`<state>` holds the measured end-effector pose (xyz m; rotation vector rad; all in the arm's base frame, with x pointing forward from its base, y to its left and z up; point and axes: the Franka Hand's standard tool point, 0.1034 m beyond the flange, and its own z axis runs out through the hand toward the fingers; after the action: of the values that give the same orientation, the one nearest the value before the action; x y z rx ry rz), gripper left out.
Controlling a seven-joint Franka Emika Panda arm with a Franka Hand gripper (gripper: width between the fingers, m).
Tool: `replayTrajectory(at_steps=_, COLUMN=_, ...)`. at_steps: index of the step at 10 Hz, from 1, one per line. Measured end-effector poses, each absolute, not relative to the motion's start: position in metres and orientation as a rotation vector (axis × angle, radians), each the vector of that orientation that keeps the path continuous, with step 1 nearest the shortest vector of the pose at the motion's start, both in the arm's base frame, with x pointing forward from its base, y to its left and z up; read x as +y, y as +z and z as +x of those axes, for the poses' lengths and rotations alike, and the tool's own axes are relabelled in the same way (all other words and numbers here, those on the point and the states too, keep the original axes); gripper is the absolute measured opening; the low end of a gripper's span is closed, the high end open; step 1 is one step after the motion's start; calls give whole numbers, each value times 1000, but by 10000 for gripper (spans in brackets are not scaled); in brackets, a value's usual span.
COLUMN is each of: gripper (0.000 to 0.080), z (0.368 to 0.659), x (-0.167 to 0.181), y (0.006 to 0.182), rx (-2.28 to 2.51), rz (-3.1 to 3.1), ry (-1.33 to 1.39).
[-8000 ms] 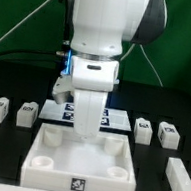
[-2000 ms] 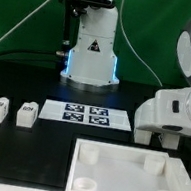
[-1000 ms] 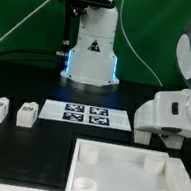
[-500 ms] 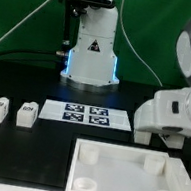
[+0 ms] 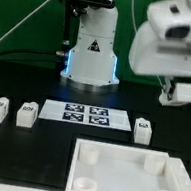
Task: Assemble one leg
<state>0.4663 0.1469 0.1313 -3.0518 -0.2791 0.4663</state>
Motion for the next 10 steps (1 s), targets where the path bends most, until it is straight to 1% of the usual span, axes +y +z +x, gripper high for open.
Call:
replayTrajectory(at_steps=1, gripper=291, z=470, x=147, y=128, rx=-276, rz=-3064, ry=317)
replayTrajectory(at_steps=2, gripper=291, z=469, x=146, y=129, rx=-274, rz=-3069, ry=243)
replayTrajectory(at_steps=3, gripper=291, z=480, x=146, y=131, rx=-269, rz=-3065, ry=34)
replayTrajectory(at_steps=4, gripper=291, z=504, x=139, y=144, rx=-315, rz=-3032, ry=-159)
replayTrajectory(at_steps=5, gripper=291, z=536, x=129, y=156, rx=-292, rz=-2991, ry=-385)
replayTrajectory(at_steps=6, gripper=291, z=555, x=125, y=156, rx=-230, rz=-2955, ry=-534)
replayTrajectory(at_steps=7, gripper=291, z=558, x=129, y=153, rx=-221, rz=-2940, ry=-602)
replayTrajectory(at_steps=8, gripper=291, z=563, x=125, y=157, rx=-231, rz=-2912, ry=-795)
replayTrajectory(at_steps=9, gripper=291, z=559, x=121, y=152, rx=-221, rz=-2902, ry=-865)
replayTrajectory(at_steps=10, gripper=291, z=558, x=121, y=149, rx=-219, rz=-2901, ry=-871)
